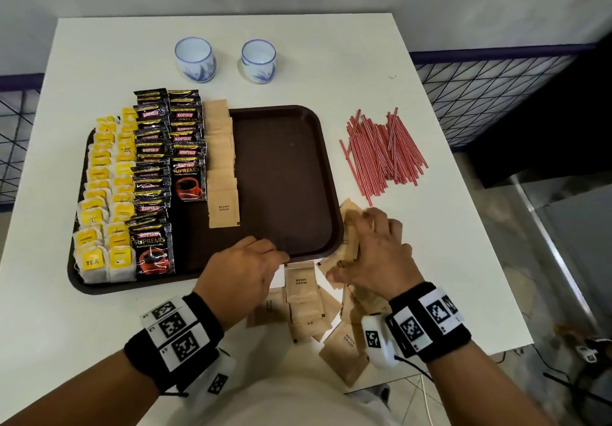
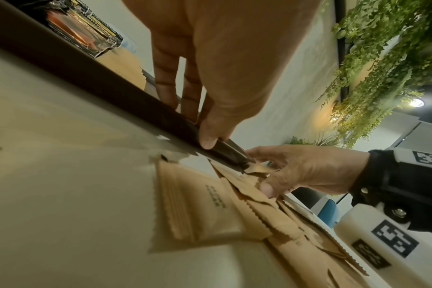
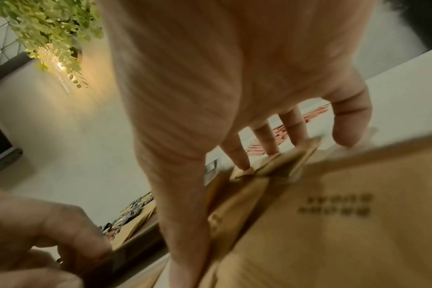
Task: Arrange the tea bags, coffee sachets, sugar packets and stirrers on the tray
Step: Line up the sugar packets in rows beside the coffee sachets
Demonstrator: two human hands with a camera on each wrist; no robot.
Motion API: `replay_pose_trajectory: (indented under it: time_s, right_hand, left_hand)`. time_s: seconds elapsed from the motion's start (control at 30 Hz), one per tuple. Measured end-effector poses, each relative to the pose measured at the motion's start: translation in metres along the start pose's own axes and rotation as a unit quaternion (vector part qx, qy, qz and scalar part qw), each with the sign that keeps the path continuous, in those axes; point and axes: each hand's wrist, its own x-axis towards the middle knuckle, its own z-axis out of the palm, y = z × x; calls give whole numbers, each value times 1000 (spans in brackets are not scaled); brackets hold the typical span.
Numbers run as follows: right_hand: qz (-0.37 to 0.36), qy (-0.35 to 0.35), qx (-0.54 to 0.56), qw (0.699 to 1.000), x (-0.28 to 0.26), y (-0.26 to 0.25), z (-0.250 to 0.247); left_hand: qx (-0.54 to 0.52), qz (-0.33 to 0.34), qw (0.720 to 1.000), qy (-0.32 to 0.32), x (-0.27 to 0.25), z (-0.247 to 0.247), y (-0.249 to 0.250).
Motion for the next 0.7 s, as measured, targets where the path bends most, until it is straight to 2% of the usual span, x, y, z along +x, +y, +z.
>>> replay_pose_trajectory:
  time_s: [0.23, 0.43, 0.7]
  right_hand:
    - [-24, 30, 60, 997, 4, 4, 2]
    - [-38, 11, 10, 999, 13, 1, -2]
    - [-34, 46, 59, 997, 19, 6, 1]
  left_hand:
    - [12, -2, 1000, 9, 2, 0, 2]
    - [16, 0, 1000, 8, 2, -2, 4]
    - [8, -1, 1000, 9, 4, -5, 3]
